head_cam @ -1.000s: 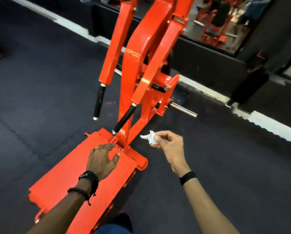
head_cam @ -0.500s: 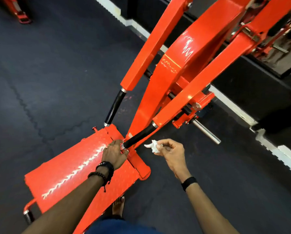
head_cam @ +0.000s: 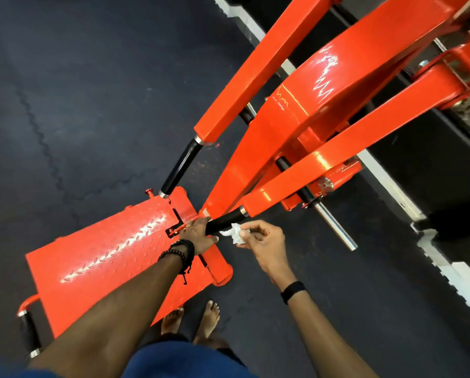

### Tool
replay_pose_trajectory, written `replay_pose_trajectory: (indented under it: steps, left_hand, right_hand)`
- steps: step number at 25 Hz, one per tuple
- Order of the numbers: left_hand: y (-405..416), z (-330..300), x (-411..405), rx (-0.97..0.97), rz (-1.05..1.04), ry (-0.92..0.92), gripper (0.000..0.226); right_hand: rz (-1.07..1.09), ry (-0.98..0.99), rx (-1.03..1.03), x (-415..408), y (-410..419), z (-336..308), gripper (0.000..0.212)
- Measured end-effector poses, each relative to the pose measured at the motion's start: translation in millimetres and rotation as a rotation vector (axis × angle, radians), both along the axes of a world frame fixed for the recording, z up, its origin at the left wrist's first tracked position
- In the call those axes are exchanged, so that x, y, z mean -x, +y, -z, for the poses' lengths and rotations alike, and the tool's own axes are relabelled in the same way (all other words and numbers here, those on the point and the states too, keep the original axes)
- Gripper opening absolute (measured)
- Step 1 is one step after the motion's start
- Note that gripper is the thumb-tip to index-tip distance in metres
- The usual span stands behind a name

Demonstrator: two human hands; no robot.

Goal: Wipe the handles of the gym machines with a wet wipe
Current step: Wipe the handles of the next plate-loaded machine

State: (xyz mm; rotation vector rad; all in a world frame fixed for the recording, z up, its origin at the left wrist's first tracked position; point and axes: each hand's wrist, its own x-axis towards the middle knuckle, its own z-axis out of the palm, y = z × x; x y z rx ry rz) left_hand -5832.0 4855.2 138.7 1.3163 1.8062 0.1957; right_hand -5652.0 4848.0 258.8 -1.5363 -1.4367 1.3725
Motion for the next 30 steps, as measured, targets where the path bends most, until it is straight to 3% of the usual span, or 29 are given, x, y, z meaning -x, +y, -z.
replay_pose_trajectory:
  steps: [6,16,19,22,27,30]
  left_hand:
    - [0,3,0,-0.056,0.037,0.090,0.045]
    - [-36,-9,17,0.015,-0.013,0.156,0.066]
    - [-48,-9,32,-0.021,-0.025,0.182,0.060]
    - [-62,-15,50,-0.150,-0.088,0.042,0.035]
    - [-103,-44,91,-0.249,-0.146,-0.163,0.033]
    - [-128,-78,117,-0.311,-0.092,-0.183,0.040]
  right_hand:
    - [-0.057,0.003,-0.001,-10,23,4,0.019]
    - [-0.191,-0.025,-0.116,-5,20,-1,0.022]
    - [-0.171,-0.016,-0.171,2,6,-9,0.018]
    - [-0.116,-0.034,-0.256,15,-13,-18,0.016]
    - [0.009,-0.031,-0.430,40,-50,-33,0.025]
    - [0.080,0.003,-0.524,59,-79,-48,0.024]
